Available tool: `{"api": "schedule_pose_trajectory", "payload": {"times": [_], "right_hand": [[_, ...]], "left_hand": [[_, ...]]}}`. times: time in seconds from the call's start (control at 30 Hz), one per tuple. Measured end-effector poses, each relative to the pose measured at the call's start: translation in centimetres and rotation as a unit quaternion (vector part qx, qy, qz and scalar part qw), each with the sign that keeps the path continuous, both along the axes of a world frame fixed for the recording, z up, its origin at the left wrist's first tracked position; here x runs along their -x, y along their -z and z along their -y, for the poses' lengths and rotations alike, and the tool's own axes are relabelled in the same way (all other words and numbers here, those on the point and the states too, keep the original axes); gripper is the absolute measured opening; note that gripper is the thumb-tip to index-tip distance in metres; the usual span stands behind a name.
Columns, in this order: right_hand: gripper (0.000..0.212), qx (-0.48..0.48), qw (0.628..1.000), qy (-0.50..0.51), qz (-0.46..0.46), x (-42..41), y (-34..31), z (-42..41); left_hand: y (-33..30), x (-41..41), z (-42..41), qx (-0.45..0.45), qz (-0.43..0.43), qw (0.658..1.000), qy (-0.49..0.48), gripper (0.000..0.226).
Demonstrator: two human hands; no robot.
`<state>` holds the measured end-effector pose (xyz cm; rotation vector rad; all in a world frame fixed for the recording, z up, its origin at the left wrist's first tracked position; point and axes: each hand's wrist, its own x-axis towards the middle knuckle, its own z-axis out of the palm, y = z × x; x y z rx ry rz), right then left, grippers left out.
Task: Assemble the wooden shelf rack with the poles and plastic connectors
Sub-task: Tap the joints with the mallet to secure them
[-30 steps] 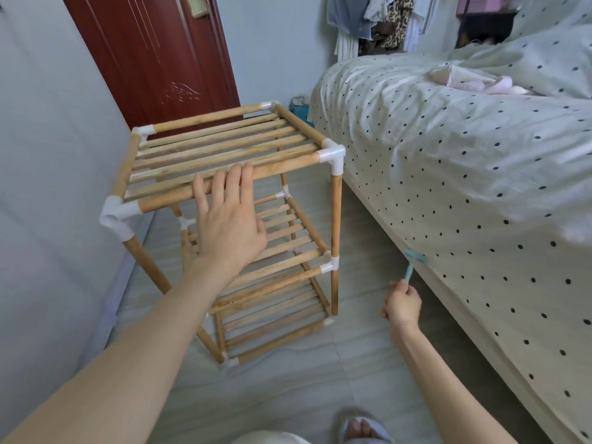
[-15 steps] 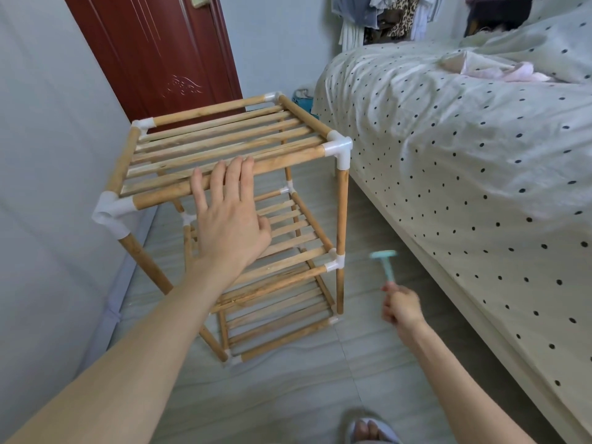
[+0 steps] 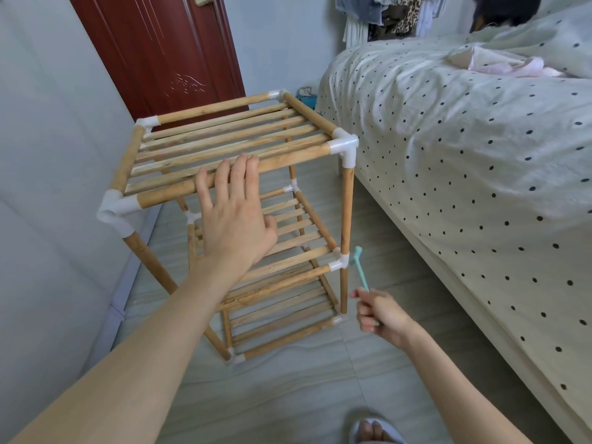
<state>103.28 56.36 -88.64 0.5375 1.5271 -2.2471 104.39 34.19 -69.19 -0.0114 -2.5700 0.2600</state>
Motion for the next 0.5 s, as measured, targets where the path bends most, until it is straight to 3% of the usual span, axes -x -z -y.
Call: {"api": "schedule_pose_trajectory", "payload": {"times": [0.03,0.13,0.17,0.27,0.3,0.43,0.5], "right_hand": [[0.023,0.027,0.999,0.024,-0.003,0.4,-0.3,-0.1],[0.027,0.056,0.970,0.234,0.023,0.7,-1.2,0.4],[0.027,0.062,0.973,0.220,0.019,0.3,-1.4,1.0],[0.030,0.070,0.996,0.046,-0.009,-1.3,-0.7,2.8],[0.029,0.074,0.995,0.058,-0.019,-1.5,-0.9,2.9],[0.031,0.106,0.952,0.287,-0.017,-0.9,-1.4,2.3],[0.033,0.105,0.946,0.305,-0.010,-0.7,-1.1,2.2]], "left_hand": [[0.0,0.0,0.1,0.005,0.001,1.000,0.000,0.081],[0.0,-0.1,0.0,0.005,0.000,1.000,0.003,0.081],[0.0,0.0,-0.1,0.001,-0.001,1.000,0.002,0.082],[0.1,0.1,-0.1,0.002,-0.006,1.000,-0.002,0.082],[0.1,0.1,-0.1,0.004,-0.006,1.000,-0.002,0.083],[-0.1,-0.1,0.1,0.026,0.001,1.000,-0.001,0.083],[-0.2,-0.2,-0.1,0.046,0.006,0.999,-0.008,0.084]]}}
